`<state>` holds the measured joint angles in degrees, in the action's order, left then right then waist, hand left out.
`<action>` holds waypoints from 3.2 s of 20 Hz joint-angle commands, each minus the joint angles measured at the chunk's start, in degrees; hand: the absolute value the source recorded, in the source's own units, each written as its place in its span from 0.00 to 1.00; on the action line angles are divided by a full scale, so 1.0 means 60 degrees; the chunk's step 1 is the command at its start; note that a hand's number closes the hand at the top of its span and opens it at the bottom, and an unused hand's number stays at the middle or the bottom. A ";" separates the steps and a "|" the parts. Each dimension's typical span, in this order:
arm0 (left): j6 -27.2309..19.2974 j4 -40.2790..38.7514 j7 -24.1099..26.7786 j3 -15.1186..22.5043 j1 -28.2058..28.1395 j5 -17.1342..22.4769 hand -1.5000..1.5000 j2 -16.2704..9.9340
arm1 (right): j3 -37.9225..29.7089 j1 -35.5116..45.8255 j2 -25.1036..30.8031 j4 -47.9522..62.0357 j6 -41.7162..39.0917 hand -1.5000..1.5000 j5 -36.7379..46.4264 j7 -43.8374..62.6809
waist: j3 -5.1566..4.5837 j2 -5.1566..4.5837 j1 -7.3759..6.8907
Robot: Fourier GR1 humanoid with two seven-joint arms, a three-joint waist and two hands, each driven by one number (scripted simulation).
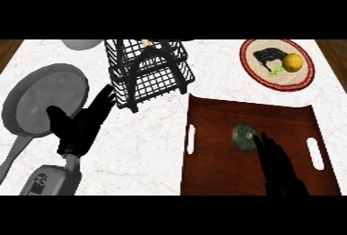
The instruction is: Pick the squash from the tray and place it in the tiered basket
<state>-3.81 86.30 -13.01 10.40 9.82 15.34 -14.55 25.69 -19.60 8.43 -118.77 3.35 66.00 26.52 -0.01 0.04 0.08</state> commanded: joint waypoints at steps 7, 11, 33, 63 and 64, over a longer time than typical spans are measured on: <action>-0.0071 -0.0344 0.0133 -0.0137 0.0158 -0.0787 0.50 0.0807 | -0.1138 0.0713 -0.0049 0.1864 0.1073 0.00 -0.0139 -0.0498 | 0.0004 -0.0008 0.0011; 0.0838 -0.0851 0.0377 -0.0857 0.0245 -0.0429 0.50 0.0328 | -0.0602 -0.0056 -0.0352 0.1910 0.2073 0.00 0.0416 -0.0599 | 0.0002 -0.0003 0.0031; 0.0996 -0.0344 0.0213 -0.0969 -0.0125 -0.1578 0.50 0.1464 | -0.2784 0.2411 -0.0558 0.4843 0.2244 0.00 -0.1455 -0.2143 | 0.0002 -0.0005 -0.0004; 0.1448 0.0089 -0.0516 -0.1453 0.0034 -0.1568 0.50 0.1518 | -0.2005 0.4498 -0.0274 0.6824 -0.0395 1.00 -0.0169 -0.2087 | -0.0025 0.0010 -0.0089; 0.1484 -0.0385 0.0002 -0.1536 -0.0126 -0.1683 0.50 0.1487 | -0.2080 0.4795 0.0137 0.6840 -0.1255 1.00 -0.0264 -0.2038 | -0.0040 -0.0024 -0.0079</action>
<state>4.59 85.68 -14.71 1.36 9.35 5.48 -5.50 11.35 5.90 6.18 -78.67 8.50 61.70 8.63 -0.54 0.52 -0.07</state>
